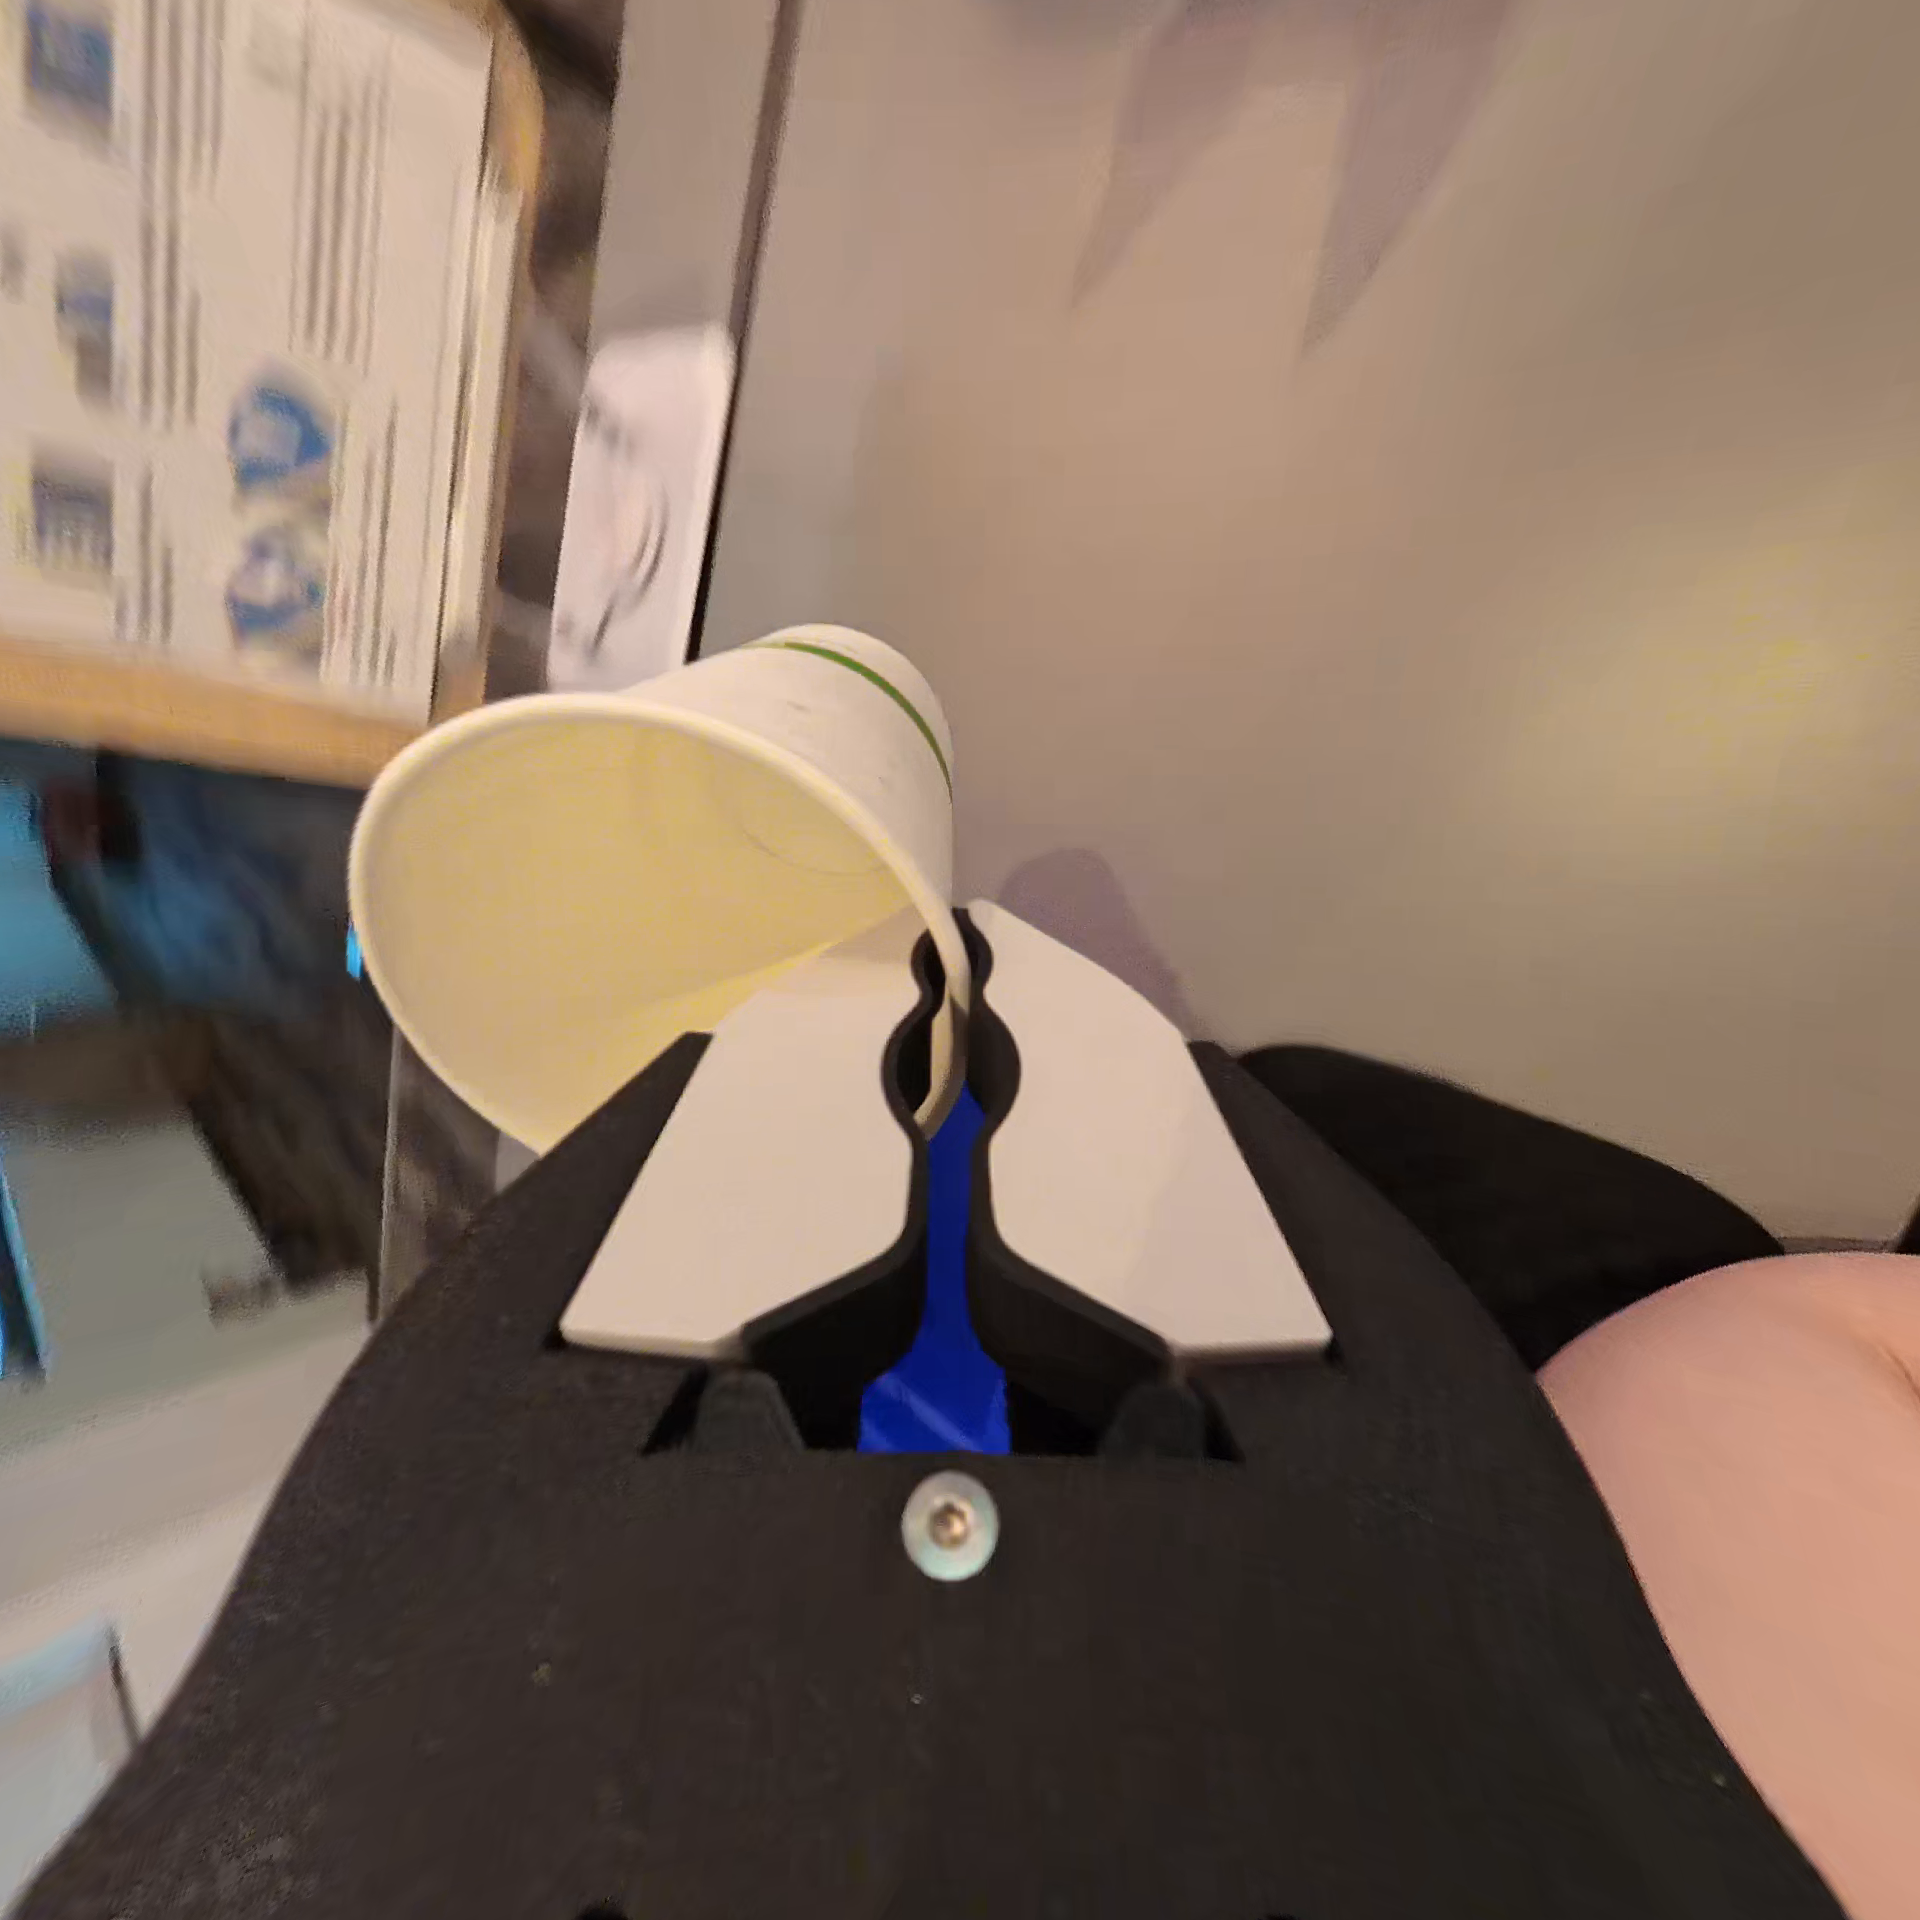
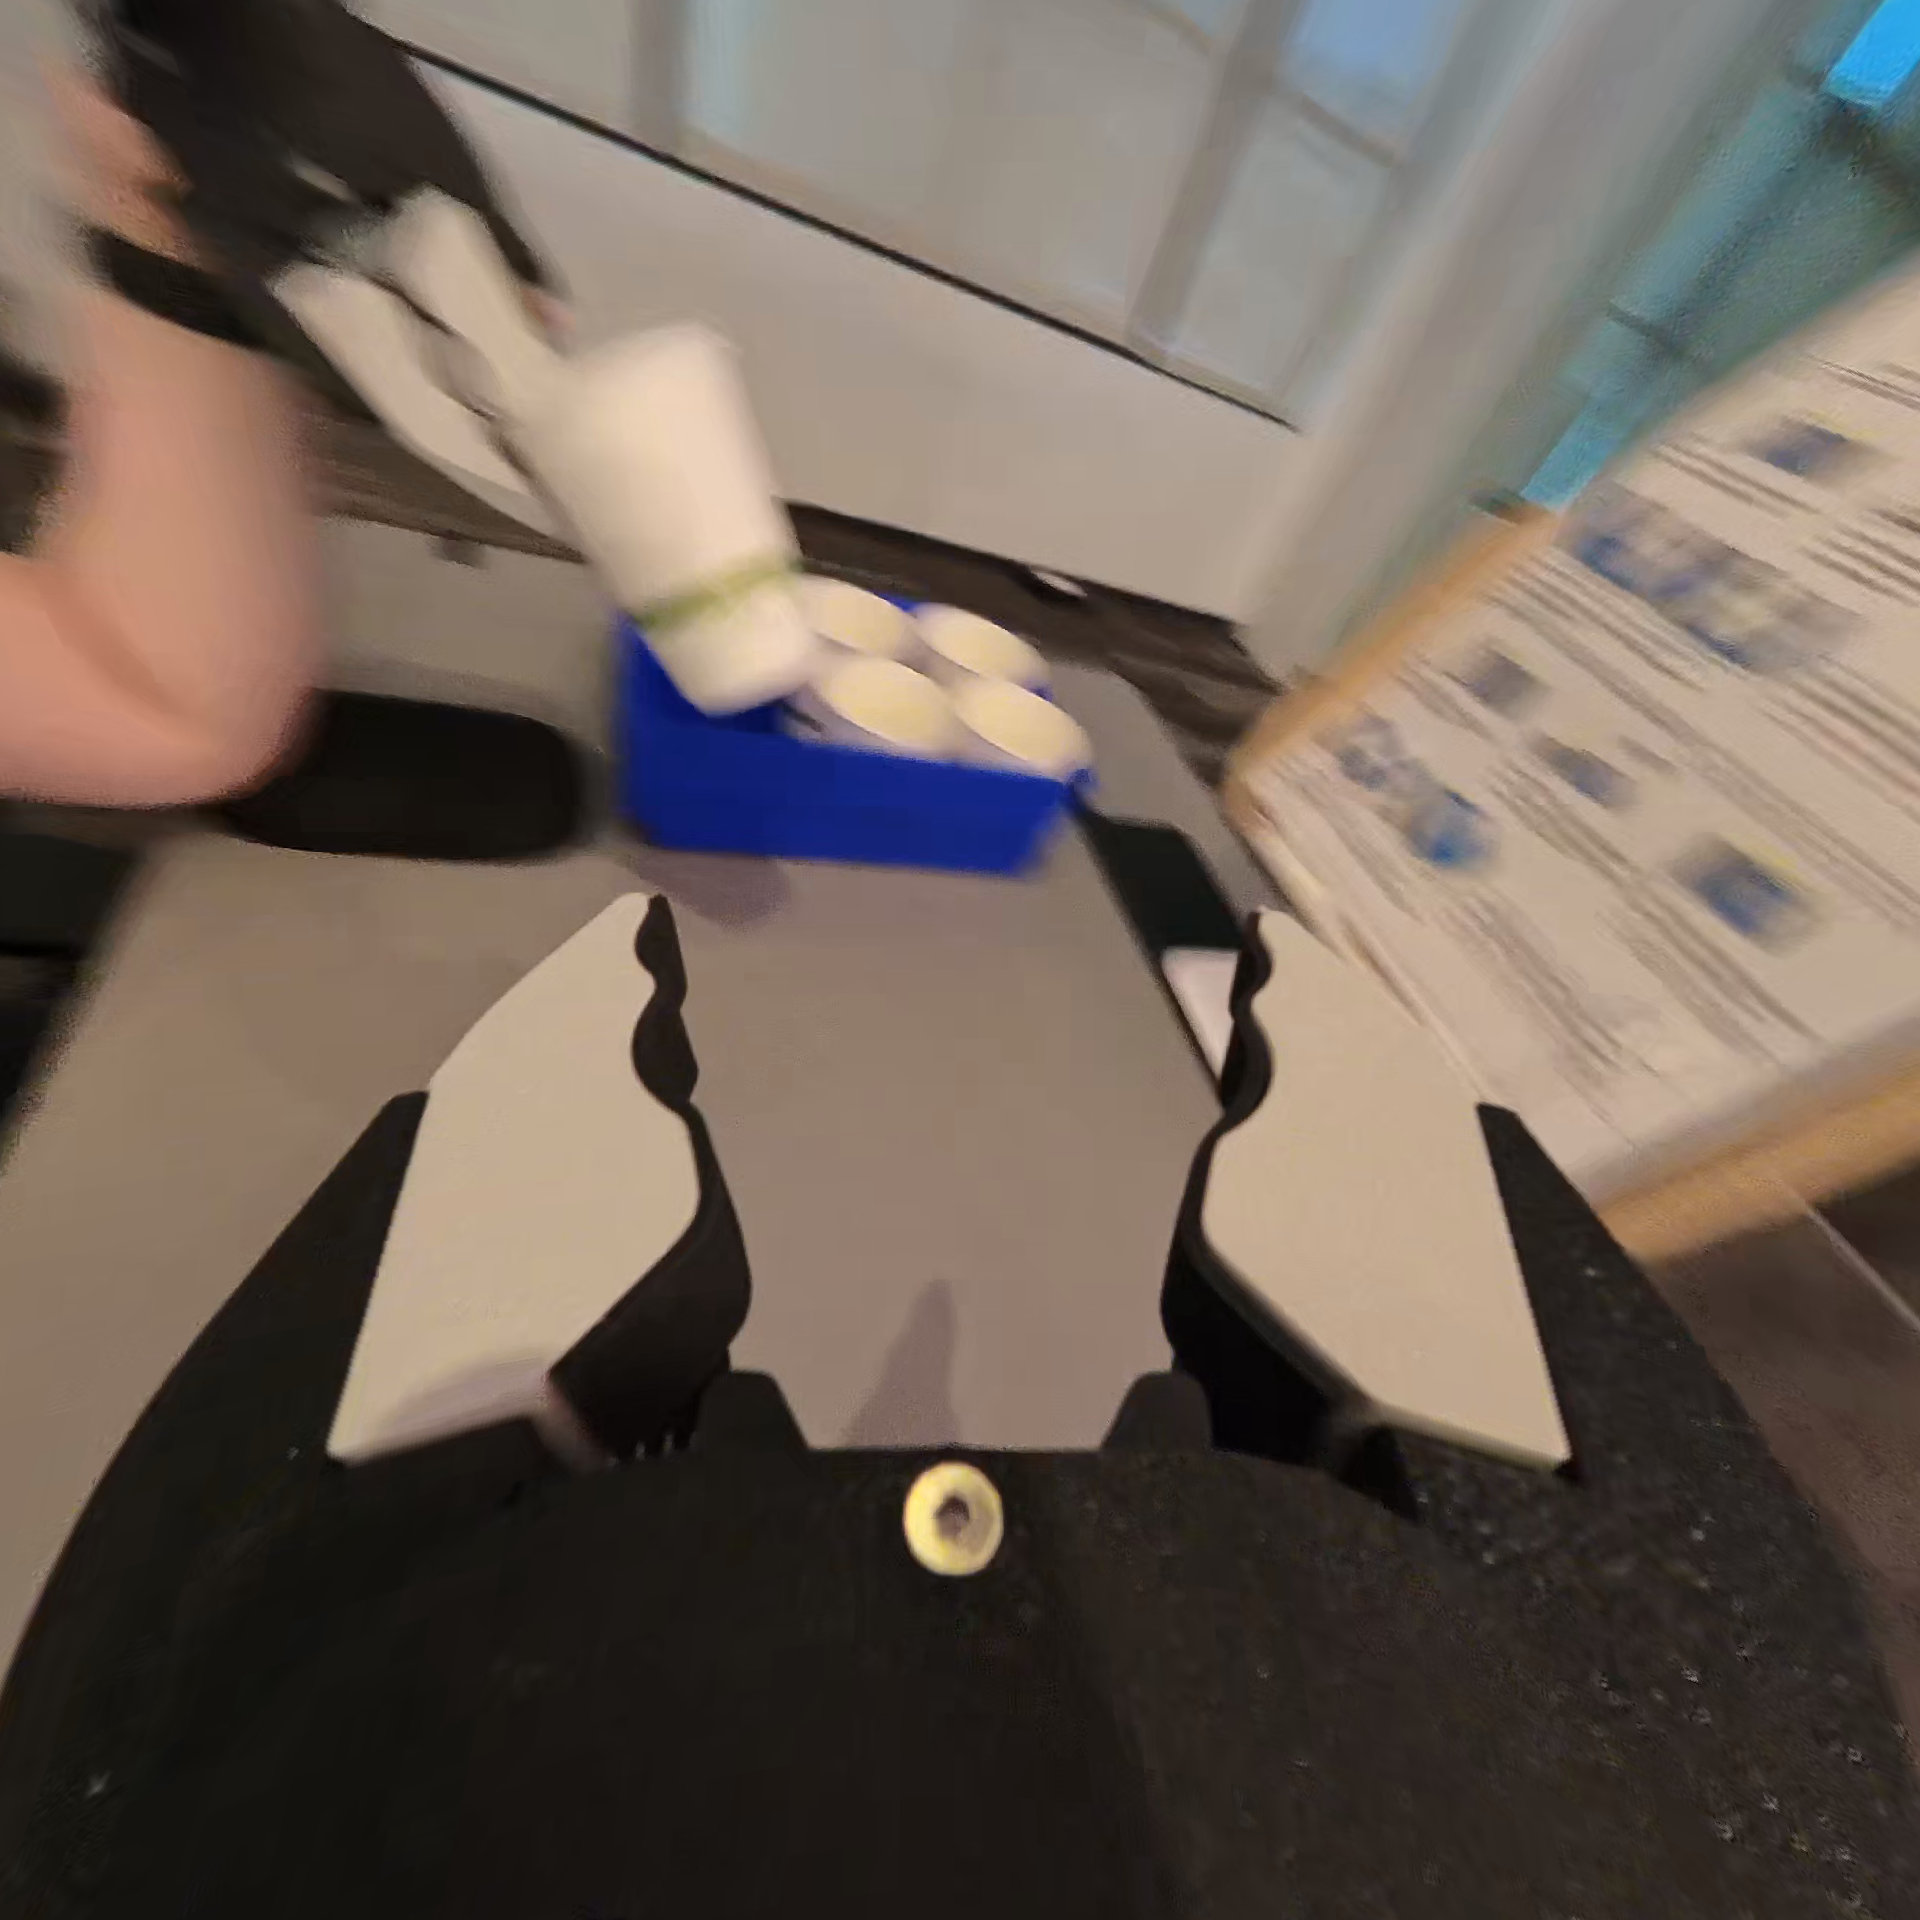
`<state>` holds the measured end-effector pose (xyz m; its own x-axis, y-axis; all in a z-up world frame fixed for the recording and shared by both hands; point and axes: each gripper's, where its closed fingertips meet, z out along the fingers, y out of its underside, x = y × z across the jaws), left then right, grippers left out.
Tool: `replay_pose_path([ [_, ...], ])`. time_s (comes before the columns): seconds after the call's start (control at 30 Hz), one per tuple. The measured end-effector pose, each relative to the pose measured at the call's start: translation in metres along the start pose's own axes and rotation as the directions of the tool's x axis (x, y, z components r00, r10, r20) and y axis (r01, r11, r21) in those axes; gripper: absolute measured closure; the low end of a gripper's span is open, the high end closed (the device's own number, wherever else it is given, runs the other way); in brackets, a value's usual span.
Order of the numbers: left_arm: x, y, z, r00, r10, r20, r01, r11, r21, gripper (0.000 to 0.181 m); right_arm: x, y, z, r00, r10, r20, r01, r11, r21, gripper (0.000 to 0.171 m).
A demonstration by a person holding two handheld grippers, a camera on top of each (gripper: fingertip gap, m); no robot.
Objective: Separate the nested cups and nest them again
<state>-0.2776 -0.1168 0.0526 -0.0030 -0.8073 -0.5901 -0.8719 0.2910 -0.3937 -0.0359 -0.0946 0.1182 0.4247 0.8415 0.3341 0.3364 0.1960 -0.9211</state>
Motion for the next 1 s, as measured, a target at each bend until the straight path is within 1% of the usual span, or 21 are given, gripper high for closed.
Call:
replay_pose_path([
  [0.07,0.026,-0.028,0.004,0.984,0.136,-0.114,-0.123,0.986,0.114,0.181,-0.042,-0.013,0.03,0.979,-0.014,0.206,0.003,0.999,0.052,0.072],
  [0.13,0.045,-0.047,0.012,0.953,0.249,-0.175,-0.22,0.961,0.166,0.181,-0.074,-0.009,0.052,0.936,-0.013,0.351,0.004,1.0,0.026,0.067],
  [0.2,0.057,-0.061,0.022,0.926,0.323,-0.198,-0.289,0.94,0.183,0.181,-0.094,-0.002,0.067,0.898,0.019,0.441,-0.016,1.0,-0.01,0.062],
  [0.27,0.066,-0.072,0.032,0.903,0.366,-0.225,-0.323,0.924,0.204,0.181,-0.107,0.002,0.077,0.86,0.062,0.506,-0.057,0.998,-0.024,0.06],
  [0.37,0.073,-0.084,0.043,0.882,0.39,-0.266,-0.326,0.91,0.255,0.181,-0.115,0.012,0.088,0.827,0.108,0.552,-0.089,0.994,-0.061,0.058],
  [0.47,0.068,-0.088,0.055,0.883,0.375,-0.283,-0.299,0.913,0.277,0.181,-0.126,0.028,0.093,0.786,0.14,0.602,-0.081,0.989,-0.124,0.057],
  [0.6,0.07,-0.089,0.062,0.862,0.38,-0.335,-0.273,0.906,0.323,0.181,-0.127,0.046,0.103,0.772,0.191,0.607,-0.092,0.977,-0.19,0.059],
  [0.7,0.072,-0.09,0.068,0.857,0.388,-0.34,-0.282,0.904,0.321,0.181,-0.133,0.052,0.105,0.727,0.228,0.648,-0.108,0.969,-0.22,0.066],
  [0.8,0.076,-0.092,0.072,0.844,0.402,-0.356,-0.292,0.9,0.324,0.181,-0.138,0.058,0.107,0.709,0.244,0.662,-0.104,0.964,-0.244,0.068],
  [0.9,0.081,-0.091,0.075,0.833,0.412,-0.37,-0.304,0.899,0.317,0.181,-0.141,0.06,0.108,0.69,0.257,0.677,-0.104,0.96,-0.259,0.075],
  [1.0,0.082,-0.09,0.075,0.829,0.408,-0.382,-0.302,0.902,0.308,0.181,-0.142,0.063,0.108,0.68,0.266,0.684,-0.1,0.957,-0.272,0.076],
])
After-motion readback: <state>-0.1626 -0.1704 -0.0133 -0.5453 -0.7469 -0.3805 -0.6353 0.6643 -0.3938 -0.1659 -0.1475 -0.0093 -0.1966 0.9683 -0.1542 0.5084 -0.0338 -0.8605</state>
